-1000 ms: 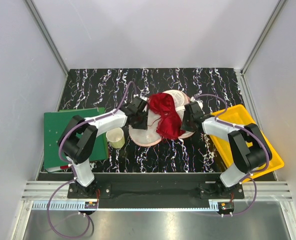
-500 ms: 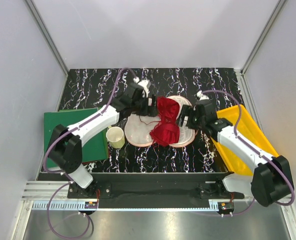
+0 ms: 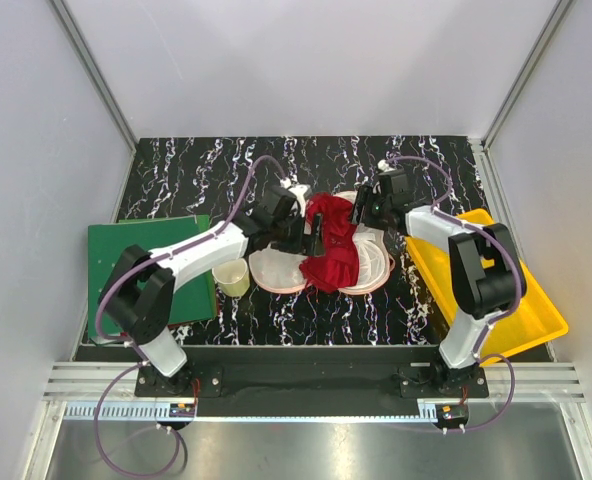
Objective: Place the bra in the laundry bag and zip it closed
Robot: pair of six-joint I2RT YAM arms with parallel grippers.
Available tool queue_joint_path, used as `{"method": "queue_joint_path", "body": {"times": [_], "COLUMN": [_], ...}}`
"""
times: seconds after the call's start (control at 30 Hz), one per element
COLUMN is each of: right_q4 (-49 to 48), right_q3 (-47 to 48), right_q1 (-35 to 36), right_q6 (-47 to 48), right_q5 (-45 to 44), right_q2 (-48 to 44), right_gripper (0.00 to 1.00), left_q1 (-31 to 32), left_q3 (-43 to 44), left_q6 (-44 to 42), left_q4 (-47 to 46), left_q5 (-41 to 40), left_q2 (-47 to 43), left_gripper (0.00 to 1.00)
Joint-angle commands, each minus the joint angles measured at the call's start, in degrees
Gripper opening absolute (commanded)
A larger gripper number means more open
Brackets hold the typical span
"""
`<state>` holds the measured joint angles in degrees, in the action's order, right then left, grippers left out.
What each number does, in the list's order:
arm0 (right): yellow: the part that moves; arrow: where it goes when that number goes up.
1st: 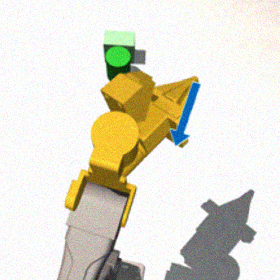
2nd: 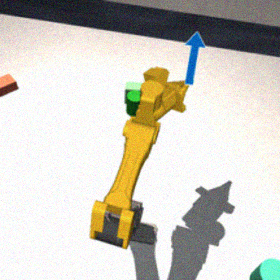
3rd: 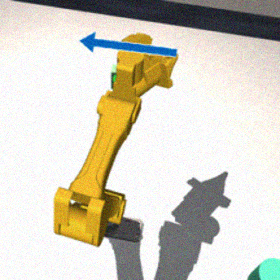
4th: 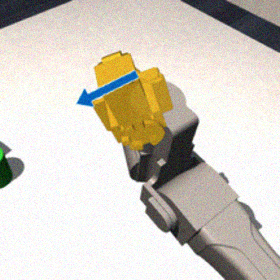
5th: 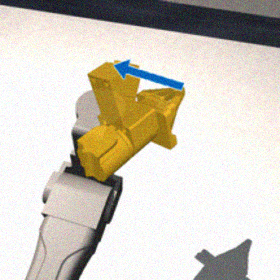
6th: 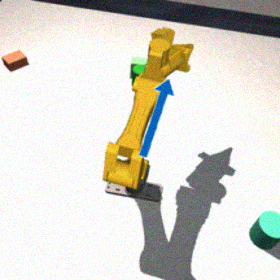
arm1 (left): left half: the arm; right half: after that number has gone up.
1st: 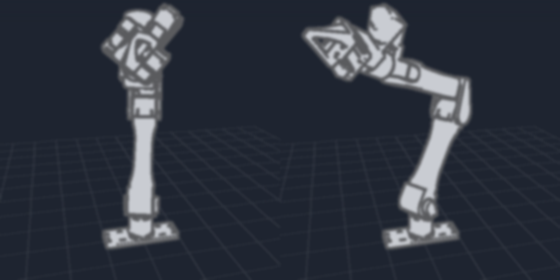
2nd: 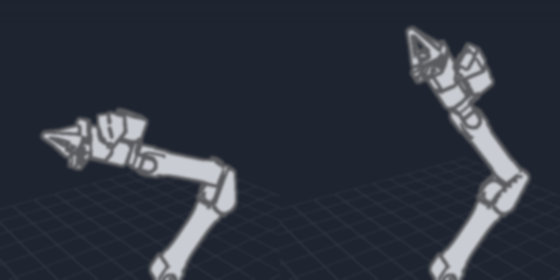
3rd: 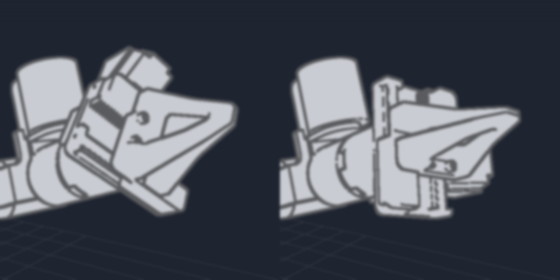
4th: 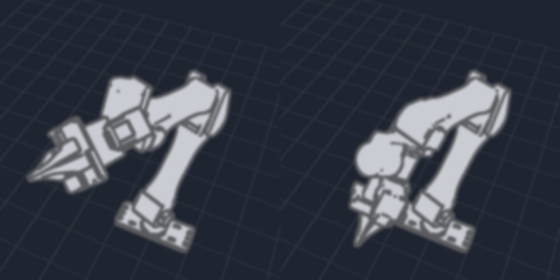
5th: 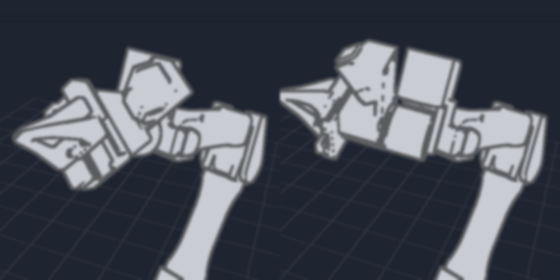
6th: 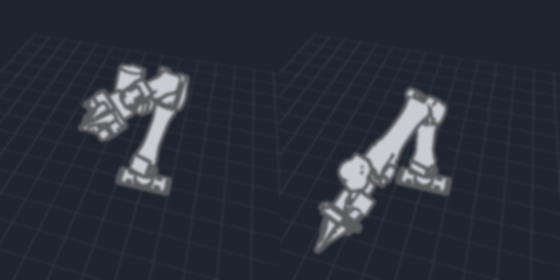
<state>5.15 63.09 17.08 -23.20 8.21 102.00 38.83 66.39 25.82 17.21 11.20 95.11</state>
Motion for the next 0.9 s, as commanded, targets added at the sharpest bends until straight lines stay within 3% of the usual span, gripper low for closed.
{"method": "queue_joint_path", "body": {"times": [0.0,0.1,0.13,0.23,0.27,0.37,0.57,0.87], "right_q4": [-8.3,-10.3,-10.3,-9.2,-6.9,-0.1,11.4,14.0], "right_q3": [2.7,3.3,3.5,3.9,4.7,7.0,11.1,11.4], "right_q1": [0.1,0.1,0.1,0.0,0.0,-0.6,-2.4,-4.4], "right_q6": [0.4,-1.8,-2.4,-4.0,-4.0,-2.3,3.6,7.9], "right_q5": [5.2,7.5,7.5,5.5,4.9,3.7,1.5,3.3], "right_q2": [2.6,4.5,5.0,5.5,5.2,4.2,3.0,5.0], "right_gripper": [0.62,0.51,0.41,0.26,0.17,0.0,0.0,0.0], "left_q1": [-0.2,-0.3,-0.3,-0.4,-0.4,-0.5,-0.9,-0.9], "left_q3": [-1.6,-3.2,-3.6,-6.4,-6.8,-9.0,-12.3,-12.6], "left_q6": [0.2,0.8,1.3,3.7,4.2,5.4,5.9,5.1], "left_q4": [-2.7,-2.7,-2.9,-5.4,-5.4,-6.8,-9.0,-8.8], "left_q5": [-0.9,-3.5,-4.1,-7.0,-7.8,-9.5,-10.5,-10.9], "left_q2": [-6.6,-6.7,-6.6,-6.5,-6.1,-5.7,-6.4,-7.0], "left_gripper": [0.88,0.88,0.88,0.86,0.86,0.86,0.86,0.85]}}
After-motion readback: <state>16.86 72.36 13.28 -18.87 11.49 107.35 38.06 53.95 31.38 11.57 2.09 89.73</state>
